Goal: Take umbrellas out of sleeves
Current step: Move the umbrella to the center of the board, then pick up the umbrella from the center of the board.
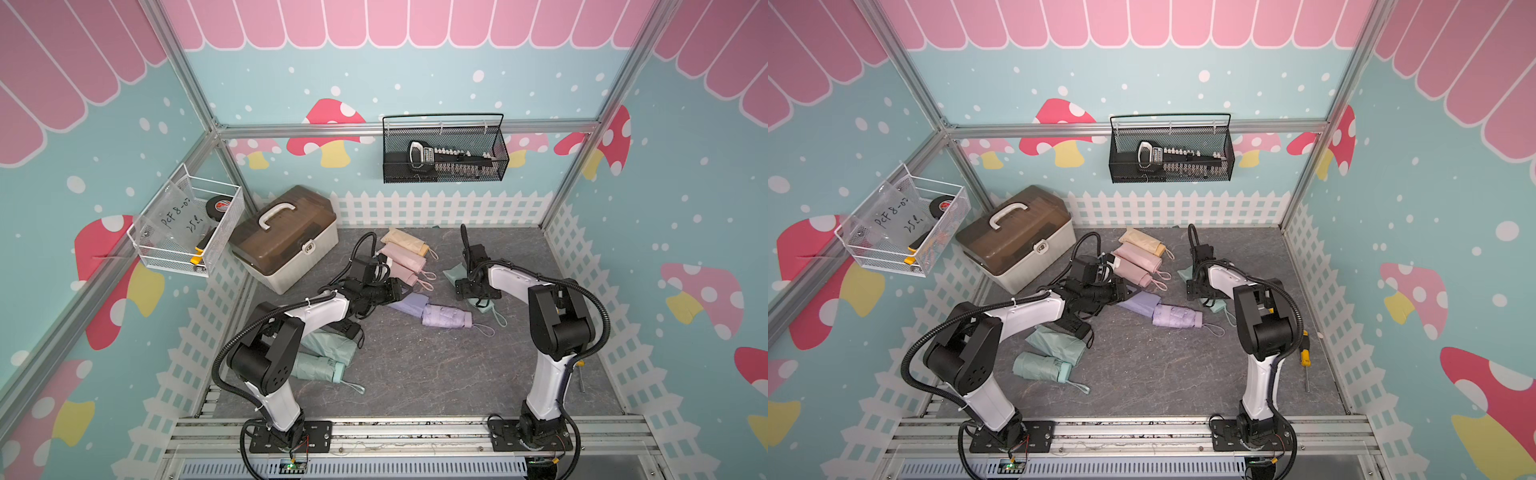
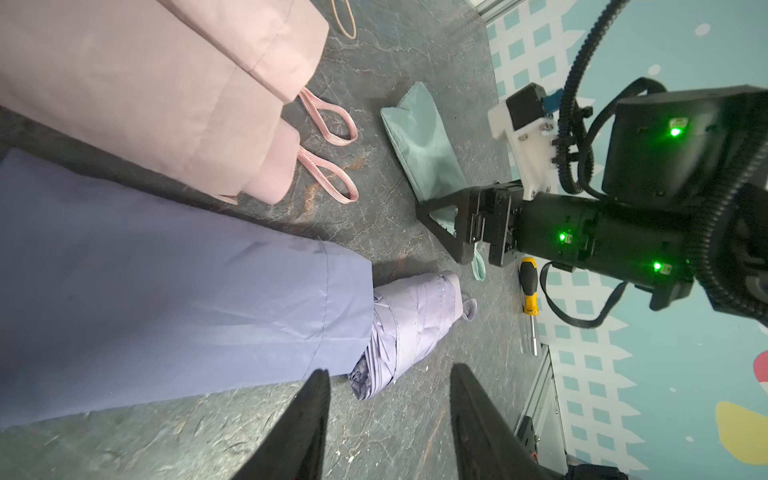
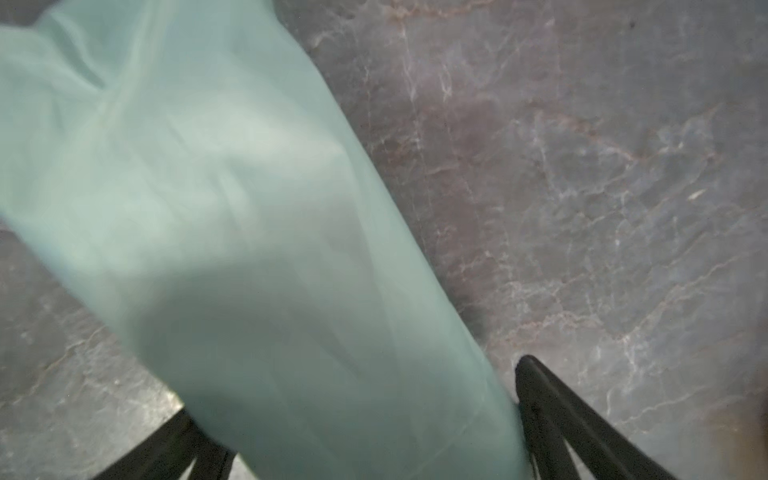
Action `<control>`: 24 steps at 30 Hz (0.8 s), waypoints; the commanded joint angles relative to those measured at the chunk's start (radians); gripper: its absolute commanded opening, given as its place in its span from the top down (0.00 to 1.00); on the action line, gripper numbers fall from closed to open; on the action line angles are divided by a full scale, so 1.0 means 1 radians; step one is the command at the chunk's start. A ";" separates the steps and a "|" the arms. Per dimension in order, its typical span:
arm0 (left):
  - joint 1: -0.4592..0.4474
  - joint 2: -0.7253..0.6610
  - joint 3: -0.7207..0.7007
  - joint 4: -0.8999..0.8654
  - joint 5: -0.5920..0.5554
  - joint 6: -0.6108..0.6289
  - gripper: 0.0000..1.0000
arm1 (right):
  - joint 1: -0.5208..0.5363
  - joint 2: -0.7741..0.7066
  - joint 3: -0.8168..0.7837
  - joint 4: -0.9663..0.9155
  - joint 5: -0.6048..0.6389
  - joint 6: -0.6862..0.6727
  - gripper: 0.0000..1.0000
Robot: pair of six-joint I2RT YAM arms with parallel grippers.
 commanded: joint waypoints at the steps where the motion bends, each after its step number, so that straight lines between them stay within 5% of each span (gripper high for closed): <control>1: 0.009 -0.008 0.021 -0.014 0.011 0.013 0.53 | -0.005 0.041 0.019 -0.016 -0.037 -0.033 0.06; 5: 0.010 -0.030 0.018 -0.023 0.000 0.016 0.53 | -0.005 0.043 -0.004 0.004 -0.063 -0.033 0.21; 10: 0.011 -0.050 0.012 -0.024 0.000 0.008 0.53 | -0.005 -0.019 -0.046 0.015 -0.039 -0.024 0.57; 24: 0.011 -0.139 -0.049 -0.077 -0.040 0.041 0.53 | 0.119 -0.499 -0.313 0.010 -0.093 -0.034 0.60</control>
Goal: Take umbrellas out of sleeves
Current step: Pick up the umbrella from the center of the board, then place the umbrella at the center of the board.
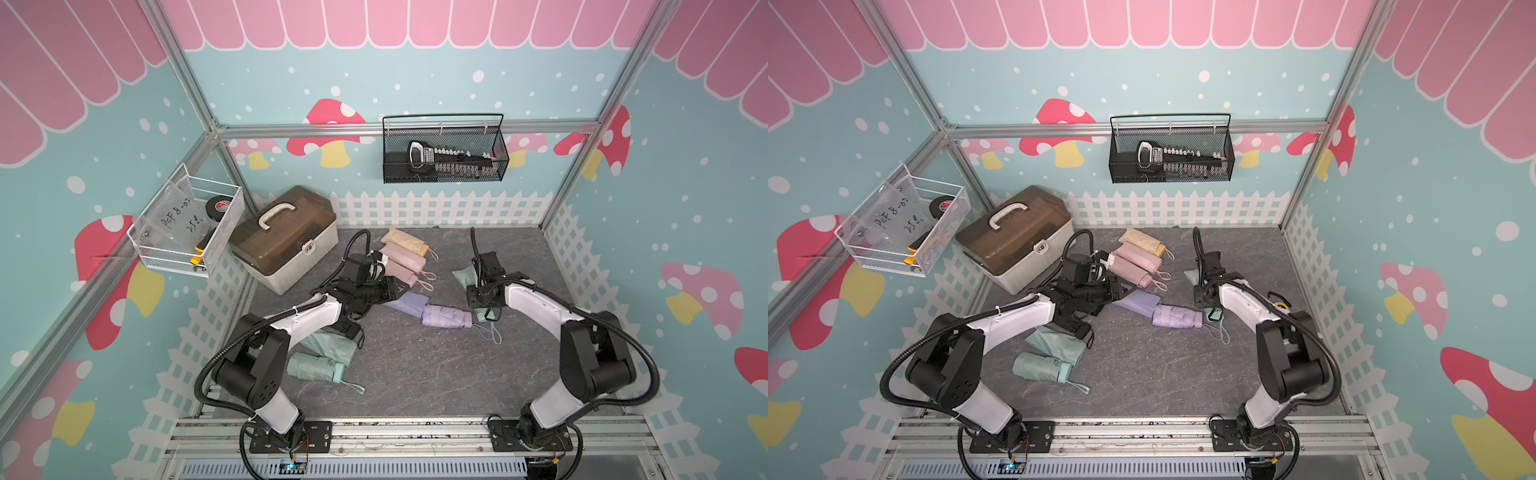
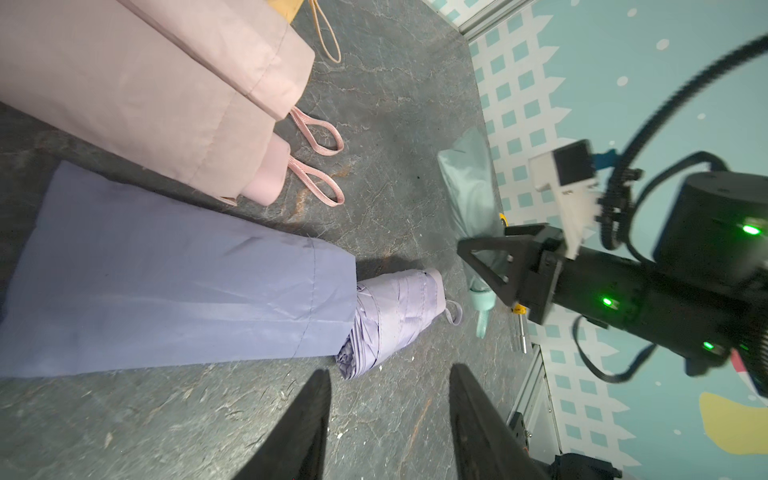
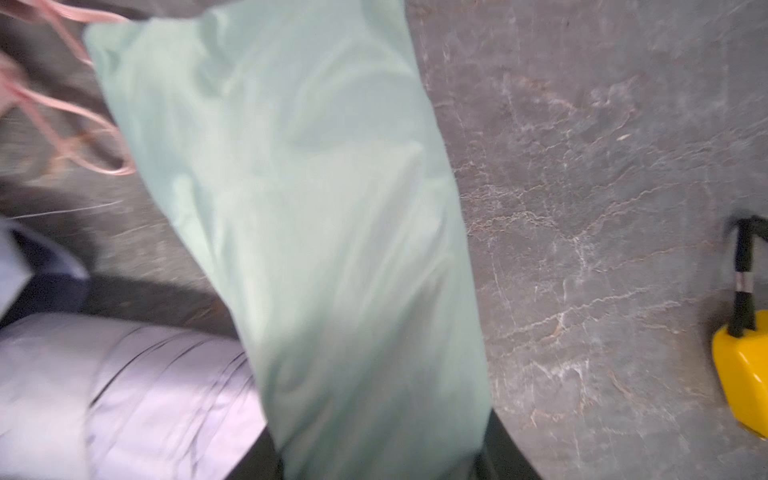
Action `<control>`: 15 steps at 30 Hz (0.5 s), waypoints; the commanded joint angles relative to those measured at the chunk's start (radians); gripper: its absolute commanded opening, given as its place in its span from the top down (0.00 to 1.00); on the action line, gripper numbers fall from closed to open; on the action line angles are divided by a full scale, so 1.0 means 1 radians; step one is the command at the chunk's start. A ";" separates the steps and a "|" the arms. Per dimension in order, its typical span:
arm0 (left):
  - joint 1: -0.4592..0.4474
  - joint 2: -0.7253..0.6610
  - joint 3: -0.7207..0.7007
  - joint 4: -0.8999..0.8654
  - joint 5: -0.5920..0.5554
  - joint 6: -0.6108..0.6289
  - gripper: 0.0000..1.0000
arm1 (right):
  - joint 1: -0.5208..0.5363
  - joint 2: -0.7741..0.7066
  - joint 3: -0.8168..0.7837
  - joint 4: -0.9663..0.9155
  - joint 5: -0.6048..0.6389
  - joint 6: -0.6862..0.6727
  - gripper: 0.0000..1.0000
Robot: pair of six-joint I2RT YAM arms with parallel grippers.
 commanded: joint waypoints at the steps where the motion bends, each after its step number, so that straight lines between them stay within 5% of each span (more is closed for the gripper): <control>1: 0.002 -0.025 -0.023 -0.031 -0.028 0.031 0.53 | 0.066 -0.097 -0.057 -0.014 -0.074 -0.021 0.59; 8: 0.010 -0.083 -0.140 0.103 -0.066 -0.053 0.53 | 0.228 -0.264 -0.259 0.048 -0.150 0.049 0.53; 15: 0.008 -0.114 -0.233 0.209 -0.067 -0.121 0.53 | 0.397 -0.244 -0.302 0.054 -0.112 0.094 0.52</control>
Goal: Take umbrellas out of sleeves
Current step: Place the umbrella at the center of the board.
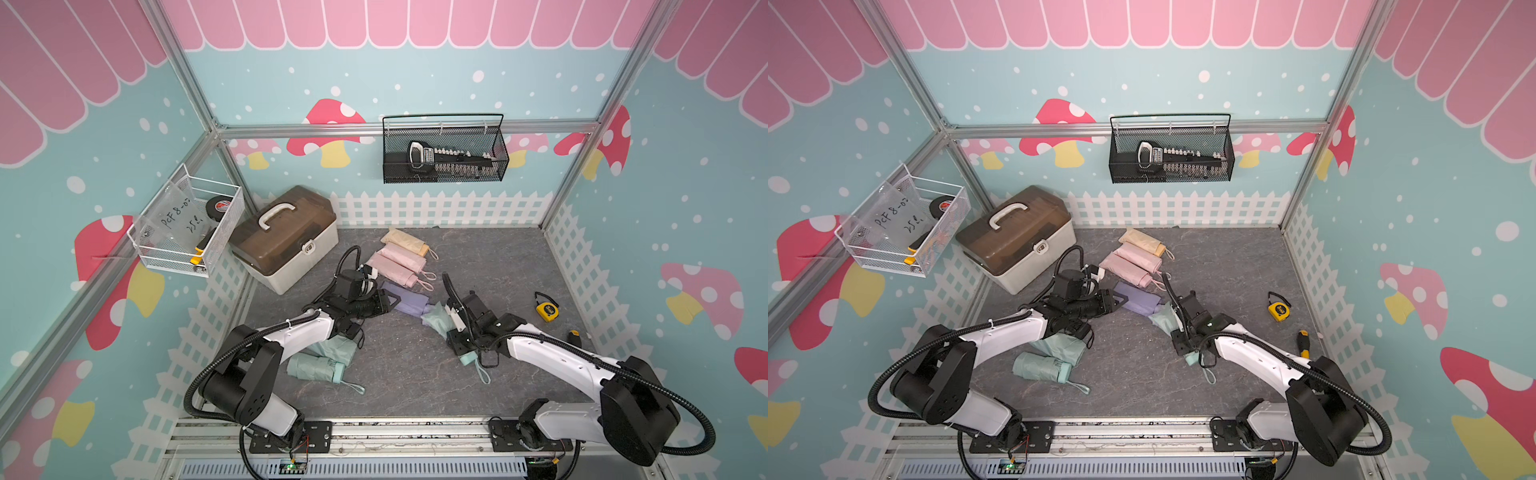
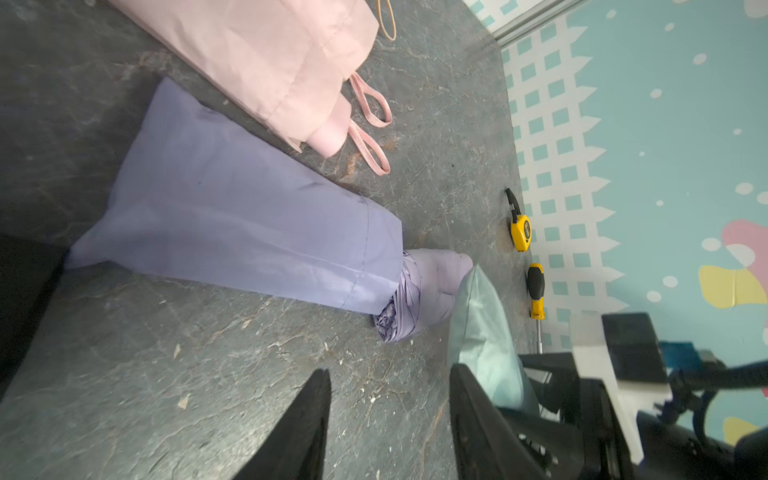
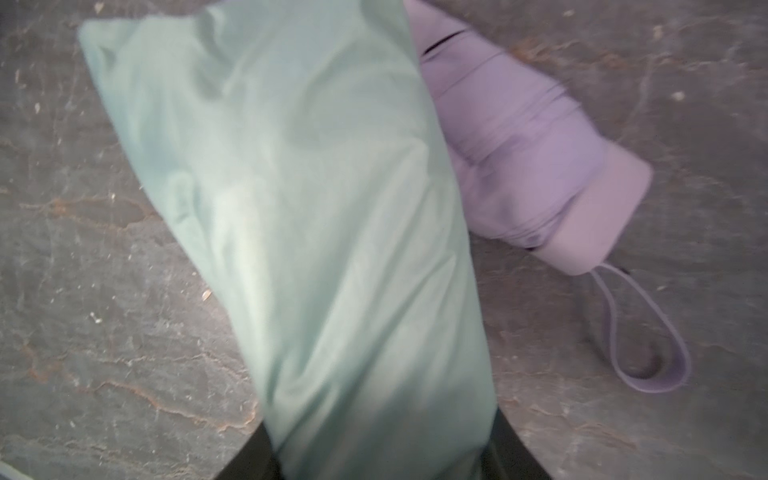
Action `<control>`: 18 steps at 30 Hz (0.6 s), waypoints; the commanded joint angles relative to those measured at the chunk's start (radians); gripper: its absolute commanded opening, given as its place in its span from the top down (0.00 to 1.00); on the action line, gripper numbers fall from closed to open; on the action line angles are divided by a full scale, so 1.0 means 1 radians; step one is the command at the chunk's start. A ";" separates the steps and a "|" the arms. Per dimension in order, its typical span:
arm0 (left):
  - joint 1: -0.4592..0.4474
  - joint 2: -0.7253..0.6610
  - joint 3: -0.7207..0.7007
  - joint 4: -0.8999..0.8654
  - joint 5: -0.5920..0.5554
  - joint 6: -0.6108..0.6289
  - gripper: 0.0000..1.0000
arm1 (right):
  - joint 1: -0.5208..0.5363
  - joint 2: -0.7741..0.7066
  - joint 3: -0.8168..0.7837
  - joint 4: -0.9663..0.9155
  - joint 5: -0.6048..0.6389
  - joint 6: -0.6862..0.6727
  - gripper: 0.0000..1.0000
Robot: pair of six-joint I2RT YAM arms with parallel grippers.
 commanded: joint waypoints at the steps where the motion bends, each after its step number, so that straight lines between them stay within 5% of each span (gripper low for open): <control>1: 0.002 -0.033 -0.017 0.094 -0.015 -0.046 0.52 | 0.052 0.016 0.012 0.045 0.029 0.041 0.52; 18: 0.003 -0.151 -0.096 0.043 -0.140 -0.011 0.44 | 0.132 0.276 0.222 0.003 0.109 -0.011 0.42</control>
